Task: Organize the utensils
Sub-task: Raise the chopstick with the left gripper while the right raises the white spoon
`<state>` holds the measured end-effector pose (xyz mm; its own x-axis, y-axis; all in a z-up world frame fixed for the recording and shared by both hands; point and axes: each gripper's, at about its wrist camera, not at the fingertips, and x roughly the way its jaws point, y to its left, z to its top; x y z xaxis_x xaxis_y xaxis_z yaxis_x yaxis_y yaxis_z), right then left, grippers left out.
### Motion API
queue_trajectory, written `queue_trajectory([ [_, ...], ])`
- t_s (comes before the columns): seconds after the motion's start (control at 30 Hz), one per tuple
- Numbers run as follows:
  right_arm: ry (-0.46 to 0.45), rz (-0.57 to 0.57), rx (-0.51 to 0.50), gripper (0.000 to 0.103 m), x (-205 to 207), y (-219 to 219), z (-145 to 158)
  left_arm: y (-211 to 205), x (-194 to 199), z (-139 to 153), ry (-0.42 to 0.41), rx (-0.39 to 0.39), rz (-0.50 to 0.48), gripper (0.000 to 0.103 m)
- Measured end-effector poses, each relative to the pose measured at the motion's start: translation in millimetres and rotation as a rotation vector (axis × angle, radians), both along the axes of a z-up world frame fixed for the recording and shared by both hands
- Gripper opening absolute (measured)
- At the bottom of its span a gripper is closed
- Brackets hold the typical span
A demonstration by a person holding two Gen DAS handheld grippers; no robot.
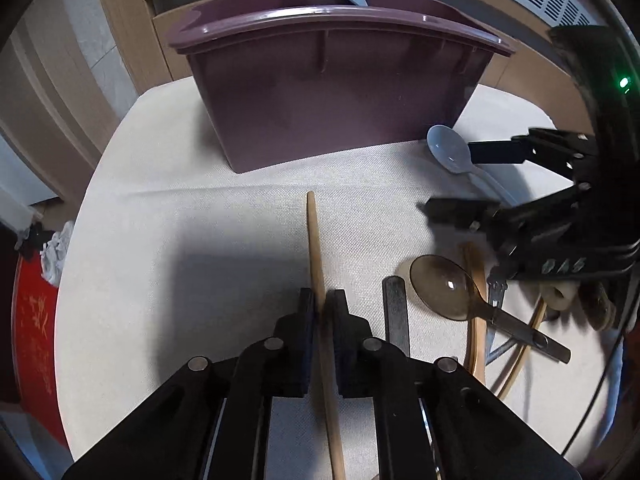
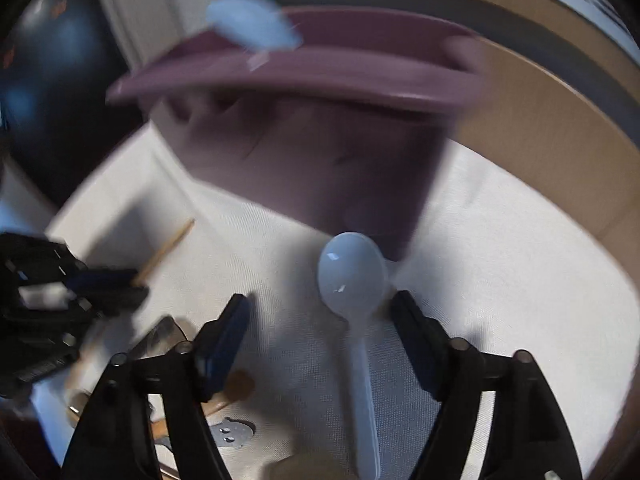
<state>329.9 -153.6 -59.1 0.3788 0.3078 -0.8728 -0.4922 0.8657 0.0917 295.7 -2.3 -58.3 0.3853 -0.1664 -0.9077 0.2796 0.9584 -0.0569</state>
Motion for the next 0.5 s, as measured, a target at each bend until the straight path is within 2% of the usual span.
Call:
queue_trajectory([
  [0.03,-0.009,0.020,-0.044,0.075,-1,7,-1,3,-2,0,-0.001,-0.011,0.002,0.007],
  [0.1,-0.014,0.019,-0.051,0.073,0,9,0,11,-3,0,-0.001,-0.045,0.018,0.006],
  [0.17,-0.046,-0.015,-0.038,0.056,2,6,1,16,-4,0,-0.008,-0.070,0.037,0.006],
  [0.2,-0.066,-0.030,-0.038,0.036,3,4,2,21,-5,1,-0.015,-0.084,0.048,0.006],
  [0.23,-0.084,-0.043,-0.046,0.030,3,2,3,25,-8,3,-0.026,-0.095,0.058,0.006],
  [0.3,-0.091,-0.060,-0.074,0.030,-1,3,5,28,-12,8,-0.046,-0.110,0.068,0.006],
  [0.4,-0.153,-0.047,-0.128,0.030,-19,6,12,24,-18,16,-0.066,-0.132,0.067,0.006],
  [0.5,-0.172,-0.044,-0.093,0.030,-38,-1,24,23,-23,25,-0.096,-0.149,0.059,0.006],
])
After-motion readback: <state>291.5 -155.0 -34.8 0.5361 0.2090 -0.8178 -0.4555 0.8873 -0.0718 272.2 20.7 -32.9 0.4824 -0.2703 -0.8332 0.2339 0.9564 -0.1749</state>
